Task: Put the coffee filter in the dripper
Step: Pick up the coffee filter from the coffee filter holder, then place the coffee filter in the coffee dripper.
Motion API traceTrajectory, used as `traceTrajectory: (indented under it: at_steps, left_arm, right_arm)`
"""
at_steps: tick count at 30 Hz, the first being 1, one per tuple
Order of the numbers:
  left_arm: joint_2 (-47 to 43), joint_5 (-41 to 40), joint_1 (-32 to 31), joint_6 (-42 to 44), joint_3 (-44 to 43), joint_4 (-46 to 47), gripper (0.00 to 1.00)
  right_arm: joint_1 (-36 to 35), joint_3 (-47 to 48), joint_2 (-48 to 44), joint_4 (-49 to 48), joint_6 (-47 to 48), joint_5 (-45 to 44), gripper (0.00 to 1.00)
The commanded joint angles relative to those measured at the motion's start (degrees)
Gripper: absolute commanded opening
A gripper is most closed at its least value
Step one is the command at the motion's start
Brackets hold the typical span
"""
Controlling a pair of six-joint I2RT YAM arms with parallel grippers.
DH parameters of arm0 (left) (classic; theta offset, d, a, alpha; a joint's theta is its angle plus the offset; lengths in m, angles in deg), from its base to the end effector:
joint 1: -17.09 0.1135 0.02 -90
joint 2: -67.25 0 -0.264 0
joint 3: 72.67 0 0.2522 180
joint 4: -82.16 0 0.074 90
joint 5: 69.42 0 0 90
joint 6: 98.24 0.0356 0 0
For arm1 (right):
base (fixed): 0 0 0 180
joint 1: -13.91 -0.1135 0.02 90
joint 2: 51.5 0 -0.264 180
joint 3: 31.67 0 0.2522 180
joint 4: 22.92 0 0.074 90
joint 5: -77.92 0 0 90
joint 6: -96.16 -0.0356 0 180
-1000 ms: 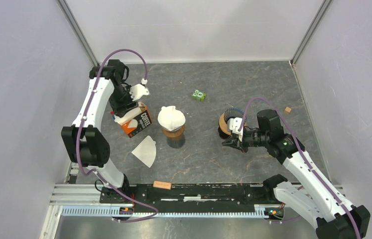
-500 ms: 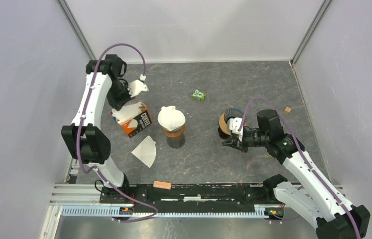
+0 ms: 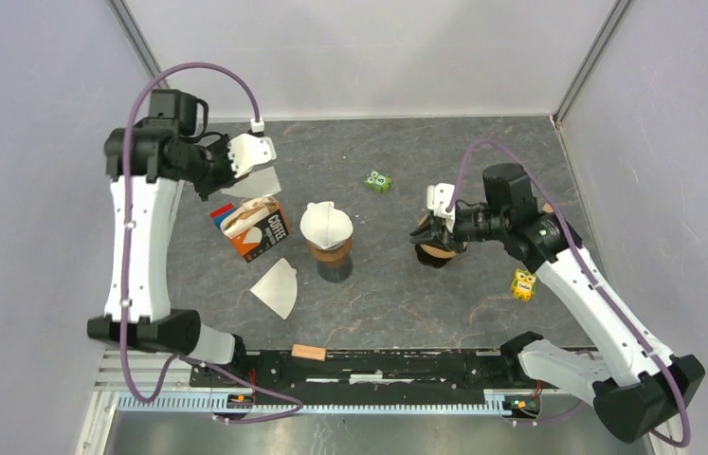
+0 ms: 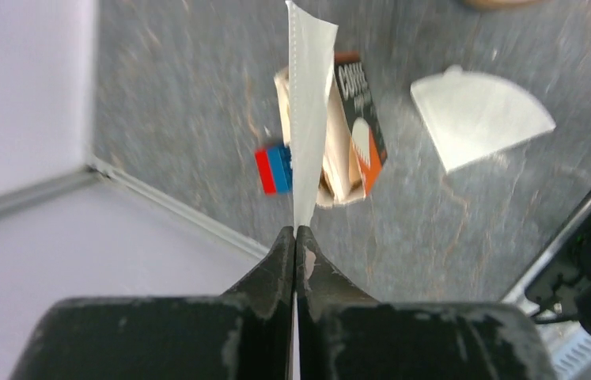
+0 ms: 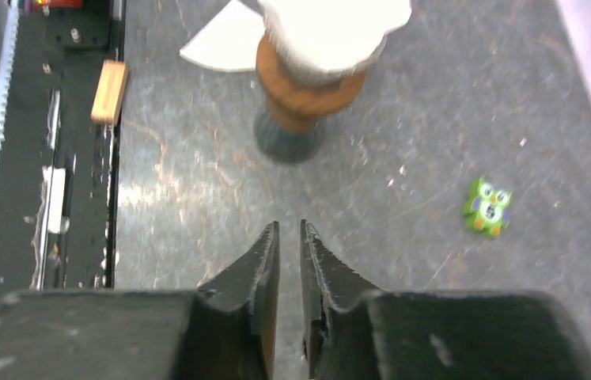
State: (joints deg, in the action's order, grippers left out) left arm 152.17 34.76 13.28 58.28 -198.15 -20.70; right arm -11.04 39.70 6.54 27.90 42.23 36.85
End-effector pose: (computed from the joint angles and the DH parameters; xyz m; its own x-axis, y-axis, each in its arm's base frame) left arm 0.2376 -0.0246 0.4444 -0.1887 0.9038 -0.3841 0.8812 0.3285 0.3399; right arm 0.1727 0.1099 0.3364 0.0365 -0.4097 -0.9115 -0.9873 0.1264 -0.0963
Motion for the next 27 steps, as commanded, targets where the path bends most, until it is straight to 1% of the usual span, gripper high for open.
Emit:
traceTrajectory:
  at_steps: [1, 3, 5, 7, 9, 11, 14, 15, 18, 22, 26, 27]
  left_arm:
    - [-6.1, 18.3, -0.8, -2.2, -5.9, -0.7, 0.02]
    - [-7.1, 24.3, -2.0, -5.7, -7.0, 0.8, 0.02]
    - [-8.0, 28.9, -3.9, -8.9, -7.1, 3.0, 0.02]
    - [-8.9, 31.4, -7.2, -13.4, -6.3, 6.7, 0.02]
    - [-8.6, 32.9, -10.8, -17.9, -5.8, 9.3, 0.02]
    - [-7.4, 32.3, -15.9, -21.4, -5.4, 10.5, 0.02]
    - [-5.8, 25.8, -24.6, -24.4, -2.8, 13.3, 0.02]
    - [-5.7, 23.7, -27.2, -25.1, -1.3, 15.0, 0.02]
    - [-5.2, 20.2, -32.1, -26.9, 1.8, 18.9, 0.02]
    - [-2.7, 14.9, -38.1, -28.1, 2.6, 21.1, 0.02]
    - [0.0, 13.2, -40.7, -28.5, 1.1, 21.1, 0.02]
    - [0.5, 13.1, -40.9, -28.5, 0.6, 21.1, 0.02]
  right_arm:
    - [-3.1, 10.3, 4.6, -2.0, -0.3, -0.9, 0.29]
    - [-4.5, 13.6, 6.0, -4.4, -2.3, -2.2, 0.41]
    - [-5.5, 16.4, 6.6, -7.9, -4.8, -3.6, 0.51]
    - [-6.1, 19.2, 7.5, -10.2, -7.1, -4.3, 0.59]
    - [-6.8, 22.2, 8.6, -10.5, -8.5, -3.7, 0.65]
    - [-7.8, 24.7, 9.5, -10.4, -9.5, -3.2, 0.69]
    - [-8.4, 25.7, 9.8, -10.5, -10.5, -3.1, 0.73]
    - [-8.4, 25.3, 9.8, -10.2, -10.4, -2.4, 0.73]
    - [-8.7, 21.8, 8.8, -10.7, -11.2, 0.7, 0.74]
    - [-8.9, 15.1, 7.5, -13.9, -13.6, 4.4, 0.70]
    - [-9.0, 10.7, 7.0, -15.7, -15.2, 3.8, 0.53]
    - [-9.0, 9.6, 6.7, -16.2, -15.4, 4.1, 0.48]
